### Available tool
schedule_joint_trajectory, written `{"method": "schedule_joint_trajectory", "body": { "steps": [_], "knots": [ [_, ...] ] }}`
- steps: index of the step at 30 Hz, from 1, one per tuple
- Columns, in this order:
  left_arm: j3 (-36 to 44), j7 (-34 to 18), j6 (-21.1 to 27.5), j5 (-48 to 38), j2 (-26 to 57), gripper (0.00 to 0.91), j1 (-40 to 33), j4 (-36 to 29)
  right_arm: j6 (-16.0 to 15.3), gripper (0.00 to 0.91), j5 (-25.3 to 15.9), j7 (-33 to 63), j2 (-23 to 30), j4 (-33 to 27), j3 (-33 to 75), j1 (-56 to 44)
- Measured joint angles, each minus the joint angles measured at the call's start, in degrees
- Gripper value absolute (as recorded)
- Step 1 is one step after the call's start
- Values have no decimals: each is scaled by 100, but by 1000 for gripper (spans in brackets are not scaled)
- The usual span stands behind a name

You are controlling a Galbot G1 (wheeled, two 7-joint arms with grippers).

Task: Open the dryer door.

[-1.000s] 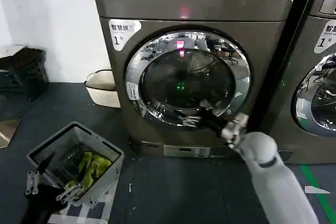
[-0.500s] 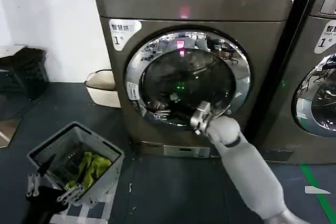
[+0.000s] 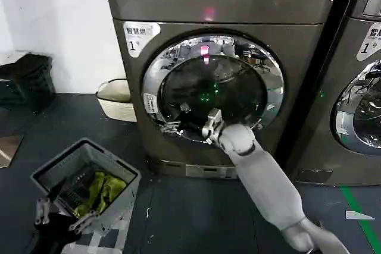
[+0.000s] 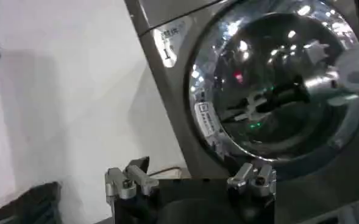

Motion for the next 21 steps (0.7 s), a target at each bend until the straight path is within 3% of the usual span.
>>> {"method": "schedule_joint_trajectory", "body": {
  "steps": [11, 18, 21],
  "knots": [
    [24, 112, 147, 68, -46, 907, -19, 0, 59, 907, 31, -129, 223, -378, -36, 127],
    [1, 147, 142, 37, -6, 907, -187, 1, 9, 907, 182, -826, 66, -116, 108, -86],
    [61, 232, 373, 180, 61, 907, -245, 0, -5, 907, 220, -1206, -39, 30, 120, -183]
  ]
}}
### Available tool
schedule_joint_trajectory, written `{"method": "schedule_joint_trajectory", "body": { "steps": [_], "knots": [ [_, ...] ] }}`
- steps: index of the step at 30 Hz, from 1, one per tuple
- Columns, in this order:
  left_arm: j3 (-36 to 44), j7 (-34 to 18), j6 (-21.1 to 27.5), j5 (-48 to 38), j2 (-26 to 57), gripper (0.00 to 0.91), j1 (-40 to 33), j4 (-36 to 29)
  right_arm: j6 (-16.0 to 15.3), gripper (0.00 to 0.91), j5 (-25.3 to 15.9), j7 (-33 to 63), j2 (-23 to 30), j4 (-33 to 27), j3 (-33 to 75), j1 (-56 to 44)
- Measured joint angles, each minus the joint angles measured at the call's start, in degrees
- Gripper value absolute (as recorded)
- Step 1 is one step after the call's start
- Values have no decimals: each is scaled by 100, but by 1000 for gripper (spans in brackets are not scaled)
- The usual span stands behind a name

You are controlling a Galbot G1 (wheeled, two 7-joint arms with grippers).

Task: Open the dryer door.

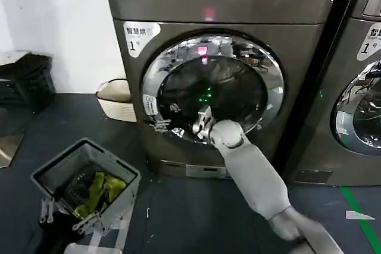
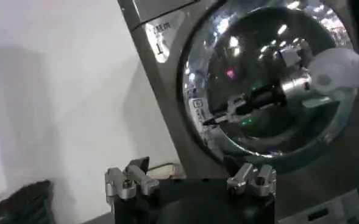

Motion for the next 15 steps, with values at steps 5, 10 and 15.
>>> {"method": "schedule_joint_trajectory", "body": {
  "steps": [5, 10, 15],
  "knots": [
    [-89, -32, 495, -184, 200, 907, -250, 0, -127, 907, 77, -568, -188, 349, 68, -229],
    [-131, -539, 457, -550, 591, 907, -538, 47, -164, 907, 130, -1094, -375, 702, 151, -467],
    [-267, -438, 341, -1301, 1190, 907, -917, 908, -15, 907, 147, -1391, -532, 1014, 240, -651]
  ]
}}
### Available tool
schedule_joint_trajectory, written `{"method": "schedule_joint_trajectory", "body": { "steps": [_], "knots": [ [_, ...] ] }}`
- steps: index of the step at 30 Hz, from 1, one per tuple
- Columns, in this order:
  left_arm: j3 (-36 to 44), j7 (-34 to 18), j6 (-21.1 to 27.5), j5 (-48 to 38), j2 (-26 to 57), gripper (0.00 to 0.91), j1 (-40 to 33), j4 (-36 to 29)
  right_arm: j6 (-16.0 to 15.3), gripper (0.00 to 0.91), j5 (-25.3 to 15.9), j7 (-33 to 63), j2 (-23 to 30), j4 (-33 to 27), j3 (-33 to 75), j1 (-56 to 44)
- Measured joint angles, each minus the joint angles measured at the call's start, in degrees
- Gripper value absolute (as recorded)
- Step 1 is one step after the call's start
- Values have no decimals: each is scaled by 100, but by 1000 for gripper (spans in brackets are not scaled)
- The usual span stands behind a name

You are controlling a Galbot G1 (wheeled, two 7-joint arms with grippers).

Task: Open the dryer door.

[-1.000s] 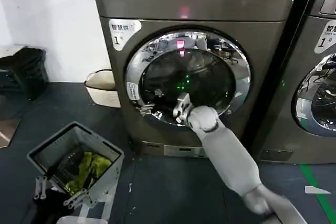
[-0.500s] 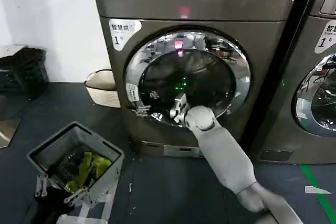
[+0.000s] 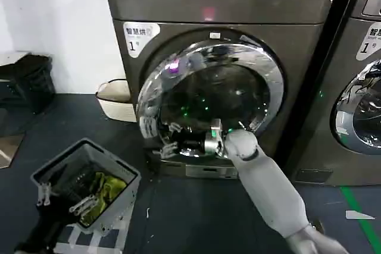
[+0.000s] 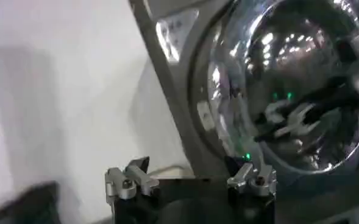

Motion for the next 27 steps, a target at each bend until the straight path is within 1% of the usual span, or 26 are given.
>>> {"method": "schedule_joint_trajectory", "body": {
  "steps": [2, 5, 8, 12, 16, 18, 21, 24, 27],
  "knots": [
    [-9, 128, -131, -164, 221, 907, -198, 284, 19, 907, 130, -124, -104, 168, 55, -90],
    [18, 115, -125, -580, 552, 907, -515, 694, 1, 907, 222, -384, -320, 472, 109, -231],
    [104, 217, -210, -697, 866, 907, -811, 1066, -158, 907, 285, -667, -565, 733, 199, -375],
    [310, 466, -209, -982, 1326, 907, -1202, 1553, -203, 907, 330, -1177, -837, 1008, 372, -613],
    [626, 569, -218, -1374, 1754, 907, -1644, 1936, -422, 907, 384, -1668, -1028, 1262, 563, -903],
    [831, 522, -128, -1770, 1979, 907, -1891, 2125, -455, 907, 445, -1871, -1110, 1406, 674, -1079],
    [1171, 625, -199, -2437, 2295, 907, -2220, 2426, -571, 907, 462, -2094, -1180, 1577, 843, -1340],
    [1583, 506, -280, -2974, 2576, 907, -2549, 2699, -555, 907, 513, -2274, -1260, 1726, 1047, -1616],
    [2005, 538, -387, -3237, 2824, 907, -2869, 2953, -435, 907, 557, -2294, -1354, 1918, 1237, -1884]
  ]
}}
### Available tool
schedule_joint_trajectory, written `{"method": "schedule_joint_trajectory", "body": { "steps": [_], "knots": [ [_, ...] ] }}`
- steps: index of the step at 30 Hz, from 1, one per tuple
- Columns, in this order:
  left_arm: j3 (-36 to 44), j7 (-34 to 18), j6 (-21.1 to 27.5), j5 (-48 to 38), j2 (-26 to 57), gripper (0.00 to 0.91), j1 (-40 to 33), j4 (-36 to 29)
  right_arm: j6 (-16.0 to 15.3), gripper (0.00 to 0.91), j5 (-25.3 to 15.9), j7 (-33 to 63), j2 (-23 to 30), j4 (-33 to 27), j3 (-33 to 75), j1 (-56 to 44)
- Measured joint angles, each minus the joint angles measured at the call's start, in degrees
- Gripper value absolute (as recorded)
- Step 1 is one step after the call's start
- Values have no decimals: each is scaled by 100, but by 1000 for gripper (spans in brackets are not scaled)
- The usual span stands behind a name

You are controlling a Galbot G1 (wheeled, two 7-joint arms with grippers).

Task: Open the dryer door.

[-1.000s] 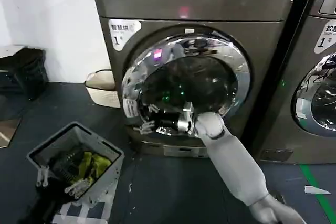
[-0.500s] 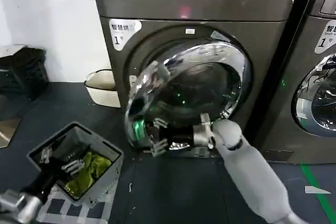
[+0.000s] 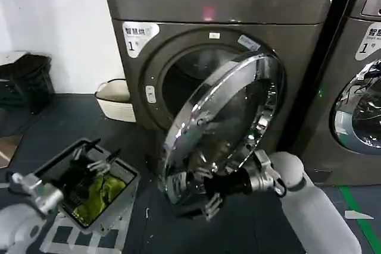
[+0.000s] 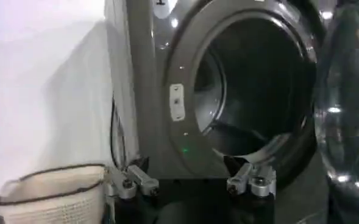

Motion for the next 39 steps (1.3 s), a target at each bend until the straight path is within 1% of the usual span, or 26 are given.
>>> {"method": "schedule_joint_trajectory", "body": {
  "steps": [6, 9, 15, 17, 21, 23, 25, 27, 30, 33, 35, 37, 39],
  "knots": [
    [931, 317, -199, -544, 454, 907, -701, 439, 202, 907, 119, -32, -232, 278, 495, -492],
    [1512, 403, -274, -681, 546, 907, -1176, 628, 389, 907, 156, -29, -349, 271, 809, -725],
    [2836, 580, -415, -716, 460, 907, -2276, 916, 810, 907, 314, -22, -473, 85, 1368, -1124],
    [3244, 643, -426, -715, 399, 907, -2586, 974, 906, 907, 422, -18, -485, 4, 1622, -1259],
    [3869, 710, -408, -711, 221, 907, -3057, 990, 1167, 907, 446, -16, -436, -251, 2297, -1541],
    [4052, 760, -392, -722, 150, 907, -3185, 955, 1135, 907, 512, -10, -375, -445, 2769, -1649],
    [4218, 831, -375, -735, 131, 907, -3267, 879, 990, 907, 484, 24, -359, -618, 3252, -1737],
    [4345, 870, -350, -713, 118, 907, -3350, 805, 784, 907, 254, 94, -416, -759, 3760, -1844],
    [4545, 858, -266, -804, 113, 907, -3451, 641, 727, 907, 120, 375, -457, -870, 4369, -1884],
    [4710, 850, -285, -774, 60, 907, -3553, 513, 707, 907, 87, 1022, -382, -850, 4989, -1904],
    [4802, 847, -277, -774, 12, 907, -3578, 453, 702, 907, -92, 1603, -289, -776, 5409, -2007],
    [4875, 860, -277, -809, -34, 907, -3586, 402, 700, 907, -136, 2251, -159, -635, 5845, -2186],
    [4948, 871, -299, -843, -63, 907, -3622, 377, 693, 907, -341, 2907, 16, -454, 6240, -2378]
  ]
}}
